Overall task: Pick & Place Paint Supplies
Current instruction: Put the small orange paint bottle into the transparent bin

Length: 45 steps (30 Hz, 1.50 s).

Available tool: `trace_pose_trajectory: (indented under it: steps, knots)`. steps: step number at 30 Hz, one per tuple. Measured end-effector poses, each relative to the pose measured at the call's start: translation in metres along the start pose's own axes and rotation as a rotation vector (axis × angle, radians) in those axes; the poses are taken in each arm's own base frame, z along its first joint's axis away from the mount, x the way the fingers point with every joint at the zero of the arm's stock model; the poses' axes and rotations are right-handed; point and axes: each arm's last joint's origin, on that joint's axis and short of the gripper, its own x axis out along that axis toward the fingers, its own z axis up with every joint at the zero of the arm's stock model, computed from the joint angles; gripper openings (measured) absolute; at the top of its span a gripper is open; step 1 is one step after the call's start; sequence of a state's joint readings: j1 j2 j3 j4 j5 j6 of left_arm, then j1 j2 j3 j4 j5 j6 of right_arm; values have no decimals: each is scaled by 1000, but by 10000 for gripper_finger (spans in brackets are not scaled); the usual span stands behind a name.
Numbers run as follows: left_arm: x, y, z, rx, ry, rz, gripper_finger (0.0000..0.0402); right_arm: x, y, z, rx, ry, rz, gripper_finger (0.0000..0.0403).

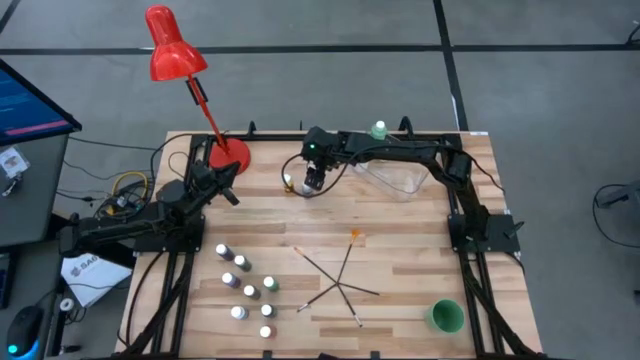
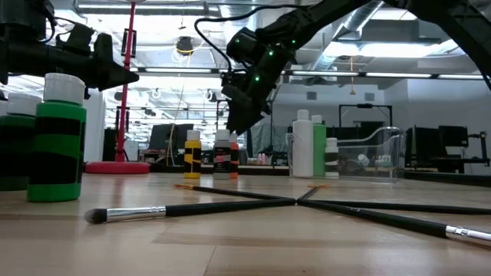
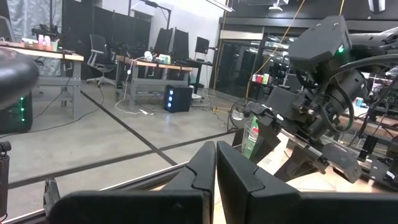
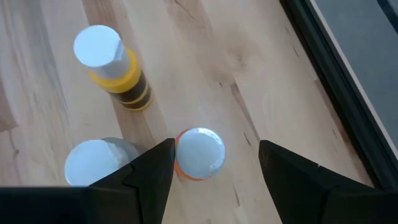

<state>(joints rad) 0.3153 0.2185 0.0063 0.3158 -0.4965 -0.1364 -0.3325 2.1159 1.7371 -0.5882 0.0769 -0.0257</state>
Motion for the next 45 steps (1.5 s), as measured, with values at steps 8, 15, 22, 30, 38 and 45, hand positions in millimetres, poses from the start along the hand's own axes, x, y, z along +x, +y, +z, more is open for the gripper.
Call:
trace_pose_trajectory:
  steps: [8,15,22,30,38,45]
  knots:
    - [0,0,0,0,-1,0,8,1,-1,0,2,0,-2,228]
    - [0,0,0,0,-1,0,8,1,-1,1,4,-18,-2,228]
    - [0,0,0,0,-1,0,8,1,-1,1,11,-18,0,228]
    - [0,0,0,0,0,0,8,4,-1,-1,25,-37,-1,228]
    - [0,0,0,0,0,0,8,9,-1,-6,31,-26,0,228]
    - [0,0,0,0,0,0,8,9,-4,-5,29,-34,-3,200]
